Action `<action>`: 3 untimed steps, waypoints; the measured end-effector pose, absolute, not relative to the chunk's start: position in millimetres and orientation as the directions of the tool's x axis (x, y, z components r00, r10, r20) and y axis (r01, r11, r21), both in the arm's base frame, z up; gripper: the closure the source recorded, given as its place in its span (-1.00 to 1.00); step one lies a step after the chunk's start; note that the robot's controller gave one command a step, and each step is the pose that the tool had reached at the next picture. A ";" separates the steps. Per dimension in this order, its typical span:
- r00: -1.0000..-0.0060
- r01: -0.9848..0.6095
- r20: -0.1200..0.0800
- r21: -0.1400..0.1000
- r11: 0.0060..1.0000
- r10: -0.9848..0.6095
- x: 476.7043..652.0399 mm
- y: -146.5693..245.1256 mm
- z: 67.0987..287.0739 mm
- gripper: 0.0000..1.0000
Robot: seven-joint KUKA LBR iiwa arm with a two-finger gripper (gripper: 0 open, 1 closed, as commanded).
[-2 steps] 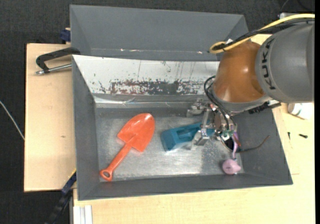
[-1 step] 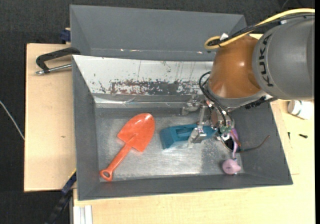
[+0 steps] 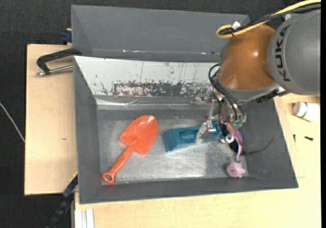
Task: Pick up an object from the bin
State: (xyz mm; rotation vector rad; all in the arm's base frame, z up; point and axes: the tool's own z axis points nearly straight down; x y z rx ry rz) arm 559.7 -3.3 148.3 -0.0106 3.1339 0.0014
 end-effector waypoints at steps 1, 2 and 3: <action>-0.998 -0.060 -0.004 0.000 0.998 -0.060 560.1 9.2 87.8 -1.00; -0.992 -0.128 -0.007 0.000 0.992 -0.128 561.2 12.4 75.1 1.00; -0.992 -0.128 -0.007 0.000 0.992 -0.128 561.3 12.3 74.9 1.00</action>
Offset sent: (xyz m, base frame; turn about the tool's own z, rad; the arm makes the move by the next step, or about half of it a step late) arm -0.0017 0.0149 -0.0783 -0.1228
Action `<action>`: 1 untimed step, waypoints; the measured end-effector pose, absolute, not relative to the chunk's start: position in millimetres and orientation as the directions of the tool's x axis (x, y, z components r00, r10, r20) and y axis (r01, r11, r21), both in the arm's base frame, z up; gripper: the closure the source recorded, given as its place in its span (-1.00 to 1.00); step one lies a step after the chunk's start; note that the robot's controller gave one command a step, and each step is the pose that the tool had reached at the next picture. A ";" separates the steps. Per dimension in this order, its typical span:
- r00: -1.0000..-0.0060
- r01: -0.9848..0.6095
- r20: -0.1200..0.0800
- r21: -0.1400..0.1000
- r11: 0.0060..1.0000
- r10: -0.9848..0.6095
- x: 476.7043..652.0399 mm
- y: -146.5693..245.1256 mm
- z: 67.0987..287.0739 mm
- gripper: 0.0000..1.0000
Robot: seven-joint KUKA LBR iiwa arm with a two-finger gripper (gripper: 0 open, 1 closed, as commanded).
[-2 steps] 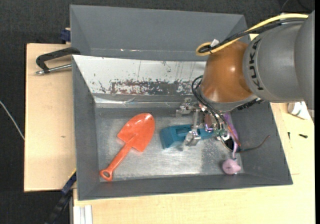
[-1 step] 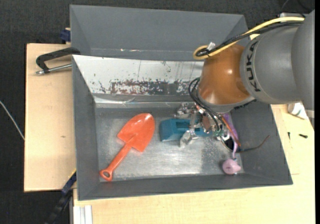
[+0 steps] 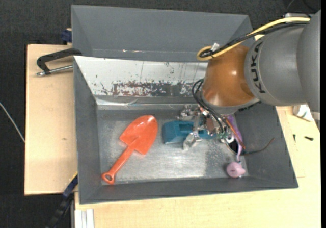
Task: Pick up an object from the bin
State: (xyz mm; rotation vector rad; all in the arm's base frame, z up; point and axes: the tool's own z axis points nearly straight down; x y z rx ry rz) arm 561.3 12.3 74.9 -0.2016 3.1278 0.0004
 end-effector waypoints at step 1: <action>-0.992 -0.129 -0.002 0.000 0.992 -0.129 559.5 12.3 78.7 1.00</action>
Offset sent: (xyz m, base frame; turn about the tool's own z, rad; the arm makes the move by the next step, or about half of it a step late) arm 0.0001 0.0000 0.0134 0.0000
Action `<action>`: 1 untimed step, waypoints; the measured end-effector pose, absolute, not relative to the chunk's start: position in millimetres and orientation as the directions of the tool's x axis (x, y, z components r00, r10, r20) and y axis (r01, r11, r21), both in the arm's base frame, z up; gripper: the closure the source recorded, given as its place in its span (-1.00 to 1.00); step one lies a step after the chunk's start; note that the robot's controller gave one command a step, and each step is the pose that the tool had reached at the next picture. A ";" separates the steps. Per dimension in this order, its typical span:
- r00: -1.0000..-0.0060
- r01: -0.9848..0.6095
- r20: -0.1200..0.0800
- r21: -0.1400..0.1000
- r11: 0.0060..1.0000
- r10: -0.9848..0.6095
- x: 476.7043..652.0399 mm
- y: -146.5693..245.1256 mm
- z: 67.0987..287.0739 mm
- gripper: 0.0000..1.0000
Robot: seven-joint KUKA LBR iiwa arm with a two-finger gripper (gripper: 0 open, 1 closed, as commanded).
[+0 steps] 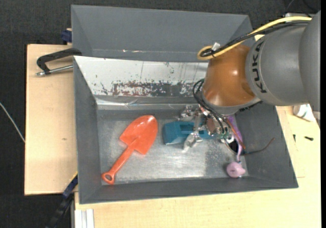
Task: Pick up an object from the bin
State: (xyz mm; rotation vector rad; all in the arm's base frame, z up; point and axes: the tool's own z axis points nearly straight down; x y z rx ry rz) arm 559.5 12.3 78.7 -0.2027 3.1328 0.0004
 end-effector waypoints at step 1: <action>-0.992 -0.129 0.006 0.001 0.992 -0.129 556.4 12.4 95.4 1.00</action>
Offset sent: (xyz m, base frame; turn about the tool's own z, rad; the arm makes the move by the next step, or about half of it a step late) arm 0.0000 0.0000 0.0106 0.0000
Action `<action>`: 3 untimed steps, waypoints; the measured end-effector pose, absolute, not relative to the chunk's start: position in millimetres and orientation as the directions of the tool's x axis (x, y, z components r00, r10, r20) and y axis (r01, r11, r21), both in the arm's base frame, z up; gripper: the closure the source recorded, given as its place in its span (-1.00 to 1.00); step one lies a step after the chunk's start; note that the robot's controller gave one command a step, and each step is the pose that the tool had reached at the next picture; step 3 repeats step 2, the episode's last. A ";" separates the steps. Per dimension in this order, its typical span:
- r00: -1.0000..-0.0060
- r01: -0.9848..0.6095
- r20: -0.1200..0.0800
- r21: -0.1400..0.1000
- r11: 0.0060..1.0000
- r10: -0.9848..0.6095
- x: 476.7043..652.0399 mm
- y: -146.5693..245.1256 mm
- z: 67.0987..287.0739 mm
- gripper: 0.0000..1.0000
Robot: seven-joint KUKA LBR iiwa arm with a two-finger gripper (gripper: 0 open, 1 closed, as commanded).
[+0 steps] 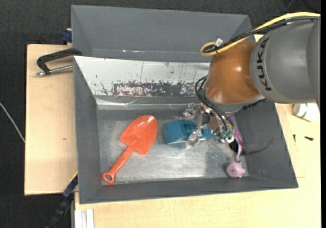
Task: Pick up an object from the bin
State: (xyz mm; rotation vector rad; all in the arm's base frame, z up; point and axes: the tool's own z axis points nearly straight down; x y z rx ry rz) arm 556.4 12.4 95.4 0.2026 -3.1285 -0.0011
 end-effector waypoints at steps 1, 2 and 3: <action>-0.992 -0.129 0.002 0.001 0.992 -0.129 557.6 12.6 112.9 1.00; -0.992 -0.129 -0.003 0.000 0.992 -0.129 558.0 12.8 124.8 1.00; -0.992 -0.129 -0.003 0.000 0.992 -0.129 558.0 12.8 124.8 1.00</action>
Offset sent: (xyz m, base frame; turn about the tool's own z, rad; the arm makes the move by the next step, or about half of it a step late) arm 0.0000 0.0001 0.0354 0.0000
